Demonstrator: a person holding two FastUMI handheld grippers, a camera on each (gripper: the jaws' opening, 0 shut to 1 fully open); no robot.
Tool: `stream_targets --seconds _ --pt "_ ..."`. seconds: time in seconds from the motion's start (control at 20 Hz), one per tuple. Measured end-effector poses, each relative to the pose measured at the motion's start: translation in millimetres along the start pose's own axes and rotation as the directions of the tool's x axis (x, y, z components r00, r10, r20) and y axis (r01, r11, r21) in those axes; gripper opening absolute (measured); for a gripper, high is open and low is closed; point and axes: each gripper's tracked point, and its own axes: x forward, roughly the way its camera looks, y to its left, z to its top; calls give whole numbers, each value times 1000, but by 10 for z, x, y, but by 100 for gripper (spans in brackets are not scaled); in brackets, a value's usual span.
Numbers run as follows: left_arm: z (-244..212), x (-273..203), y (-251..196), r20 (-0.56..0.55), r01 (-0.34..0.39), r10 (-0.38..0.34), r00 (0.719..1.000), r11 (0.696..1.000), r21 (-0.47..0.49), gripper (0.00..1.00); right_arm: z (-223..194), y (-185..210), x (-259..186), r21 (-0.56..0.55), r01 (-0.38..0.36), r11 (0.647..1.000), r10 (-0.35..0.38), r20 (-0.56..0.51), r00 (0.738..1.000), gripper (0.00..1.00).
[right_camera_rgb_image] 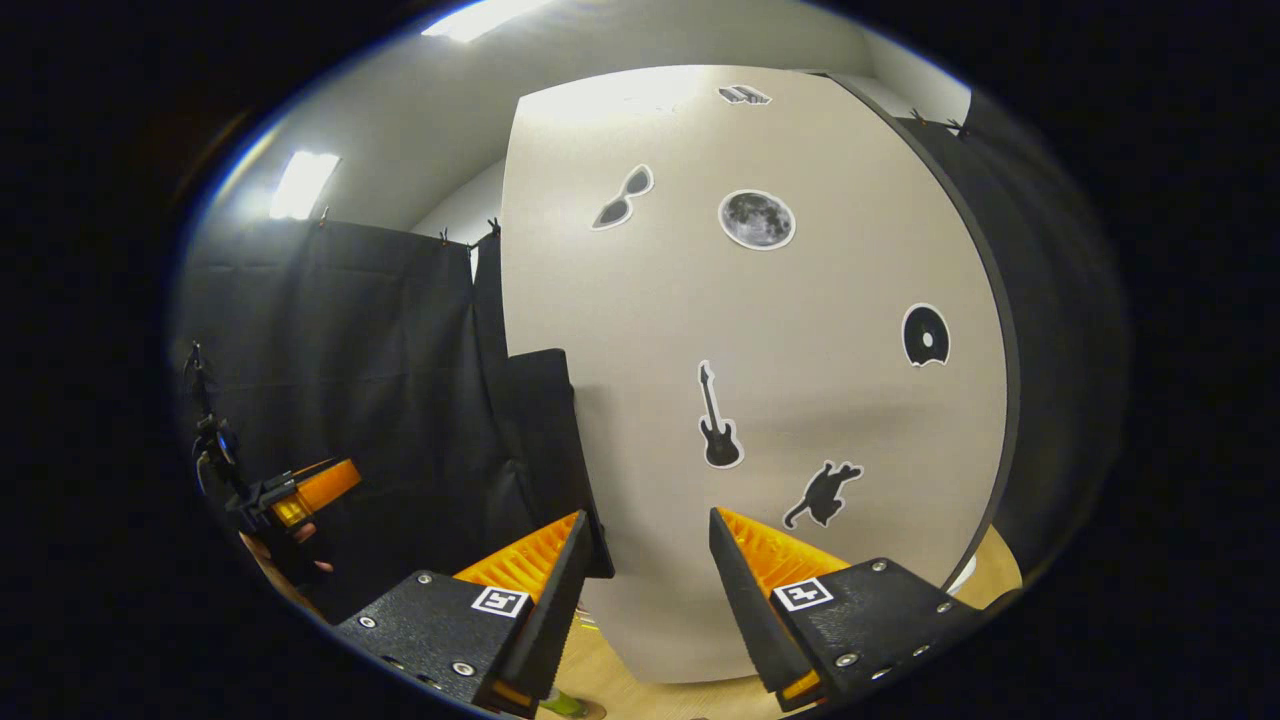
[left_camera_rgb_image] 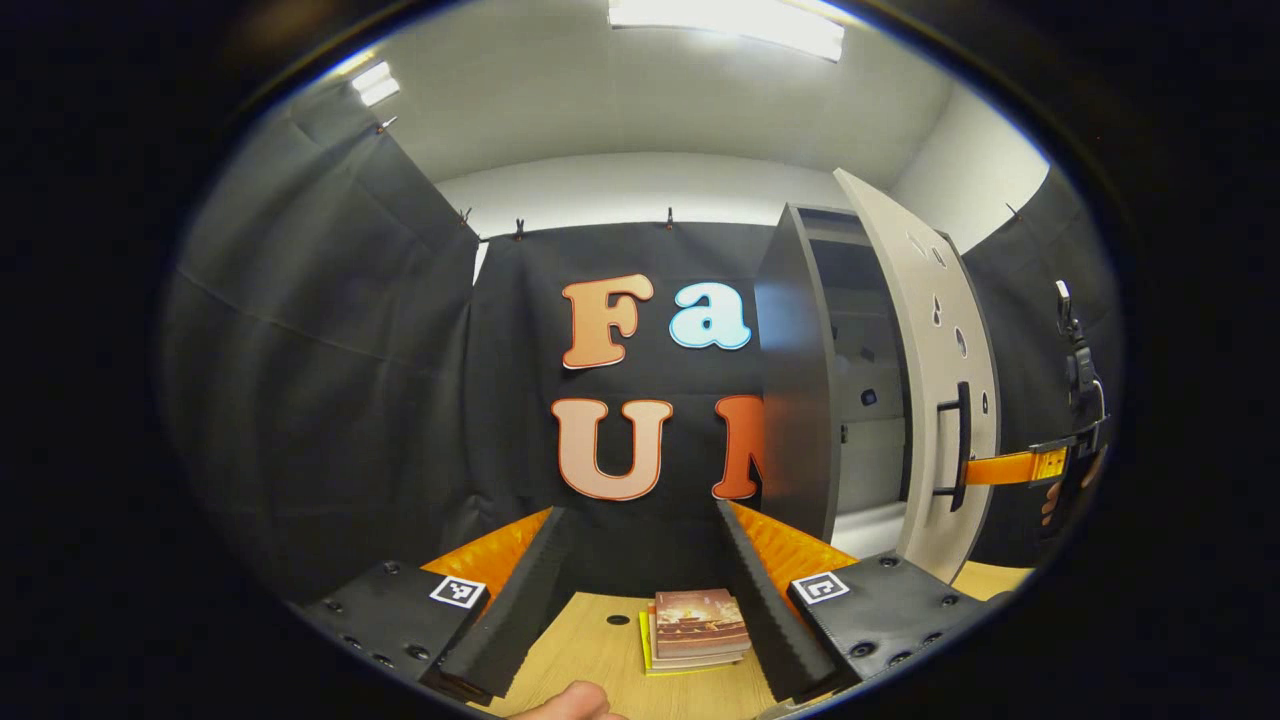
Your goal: Open the cabinet door with the right hand, grasp the bottle in the cabinet with the left hand and place it on the coaster, then close the cabinet door with the right hand.
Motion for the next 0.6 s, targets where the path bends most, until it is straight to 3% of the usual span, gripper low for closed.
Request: stream_targets --seconds 0.35,0.6 --pt "-20 70 -30 -9 23 -23 1000 999 30 95 22 33 104 -103 57 993 -53 42 998 76" --pt "-42 78 -36 -26 23 -22 999 999 41 95 6 35 184 -111 79 991 -75 33 997 76"
